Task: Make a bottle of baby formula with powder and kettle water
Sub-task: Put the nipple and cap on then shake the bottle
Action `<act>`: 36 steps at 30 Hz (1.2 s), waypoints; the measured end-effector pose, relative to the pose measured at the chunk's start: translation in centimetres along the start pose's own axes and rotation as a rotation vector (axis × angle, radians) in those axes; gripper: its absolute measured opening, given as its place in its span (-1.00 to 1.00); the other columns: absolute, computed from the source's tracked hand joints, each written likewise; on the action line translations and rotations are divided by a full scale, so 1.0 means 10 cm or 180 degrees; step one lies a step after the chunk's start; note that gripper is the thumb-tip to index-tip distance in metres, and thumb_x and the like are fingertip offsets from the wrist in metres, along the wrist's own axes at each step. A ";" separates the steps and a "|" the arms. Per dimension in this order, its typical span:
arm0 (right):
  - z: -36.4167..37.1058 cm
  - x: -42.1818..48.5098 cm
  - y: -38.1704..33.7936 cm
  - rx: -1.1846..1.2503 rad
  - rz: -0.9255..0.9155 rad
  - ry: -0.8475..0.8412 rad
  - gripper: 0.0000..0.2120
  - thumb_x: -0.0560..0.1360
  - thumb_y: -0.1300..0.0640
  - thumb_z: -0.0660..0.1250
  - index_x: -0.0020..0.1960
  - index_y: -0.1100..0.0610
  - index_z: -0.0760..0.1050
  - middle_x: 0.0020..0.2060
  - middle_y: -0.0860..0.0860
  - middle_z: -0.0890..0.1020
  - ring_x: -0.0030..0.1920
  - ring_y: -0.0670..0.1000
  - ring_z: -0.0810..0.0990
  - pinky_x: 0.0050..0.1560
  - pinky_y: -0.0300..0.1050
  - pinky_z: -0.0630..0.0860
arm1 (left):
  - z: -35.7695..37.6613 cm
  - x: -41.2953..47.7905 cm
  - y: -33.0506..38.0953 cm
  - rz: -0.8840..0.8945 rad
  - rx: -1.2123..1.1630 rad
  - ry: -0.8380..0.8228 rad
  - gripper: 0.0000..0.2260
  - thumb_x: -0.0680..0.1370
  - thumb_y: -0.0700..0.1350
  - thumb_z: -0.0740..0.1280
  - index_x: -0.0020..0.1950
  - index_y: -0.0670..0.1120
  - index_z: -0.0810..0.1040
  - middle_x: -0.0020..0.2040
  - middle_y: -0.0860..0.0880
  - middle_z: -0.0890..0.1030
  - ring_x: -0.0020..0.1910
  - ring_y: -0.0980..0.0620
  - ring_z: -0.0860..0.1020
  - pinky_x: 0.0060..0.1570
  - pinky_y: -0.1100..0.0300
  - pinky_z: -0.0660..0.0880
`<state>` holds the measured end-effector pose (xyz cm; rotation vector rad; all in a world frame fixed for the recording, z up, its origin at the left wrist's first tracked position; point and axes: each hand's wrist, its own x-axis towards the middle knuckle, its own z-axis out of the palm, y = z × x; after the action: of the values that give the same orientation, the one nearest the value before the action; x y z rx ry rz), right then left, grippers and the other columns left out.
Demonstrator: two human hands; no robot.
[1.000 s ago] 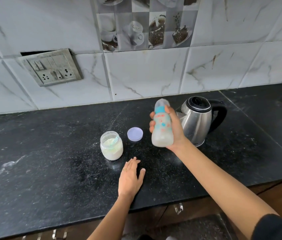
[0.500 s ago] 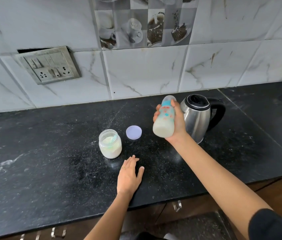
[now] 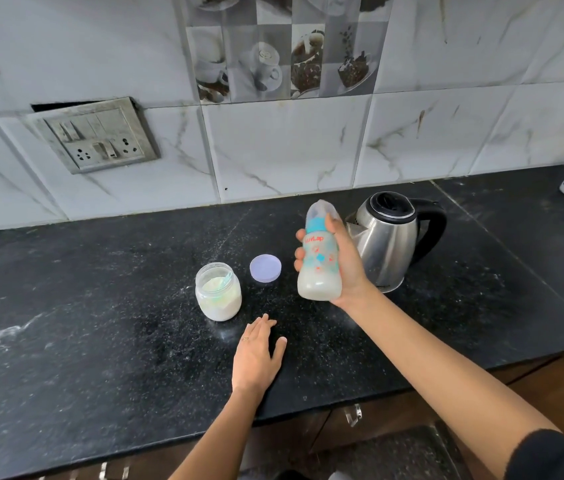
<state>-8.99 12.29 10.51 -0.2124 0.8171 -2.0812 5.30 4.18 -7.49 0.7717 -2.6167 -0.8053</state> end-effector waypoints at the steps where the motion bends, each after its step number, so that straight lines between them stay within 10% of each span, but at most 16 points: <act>1: 0.01 0.04 -0.04 0.0092 -0.0047 -0.0002 -0.62 0.49 -0.03 0.27 0.22 0.08 0.29 -0.26 0.06 0.56 -0.43 0.02 0.54 -0.42 -0.16 0.52 | 0.00 0.00 0.00 0.0010 0.0006 0.0010 -0.61 0.60 0.08 0.21 0.38 -0.03 0.41 0.46 0.03 0.35 0.48 0.08 0.21 0.44 0.26 0.03; 36: -0.04 -0.02 0.07 0.0150 0.0243 0.0196 -0.69 0.52 -0.07 0.23 0.14 0.10 0.34 -0.25 0.06 0.53 -0.45 0.00 0.54 -0.44 -0.19 0.53 | 0.04 0.00 0.00 -0.0006 0.0008 0.0078 -0.63 0.59 0.05 0.24 0.35 -0.04 0.44 0.43 0.02 0.40 0.46 0.06 0.25 0.46 0.19 0.11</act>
<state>-8.59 12.37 9.78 -0.0905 0.8000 -2.0412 5.12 4.35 -7.84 0.7798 -2.5961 -0.7884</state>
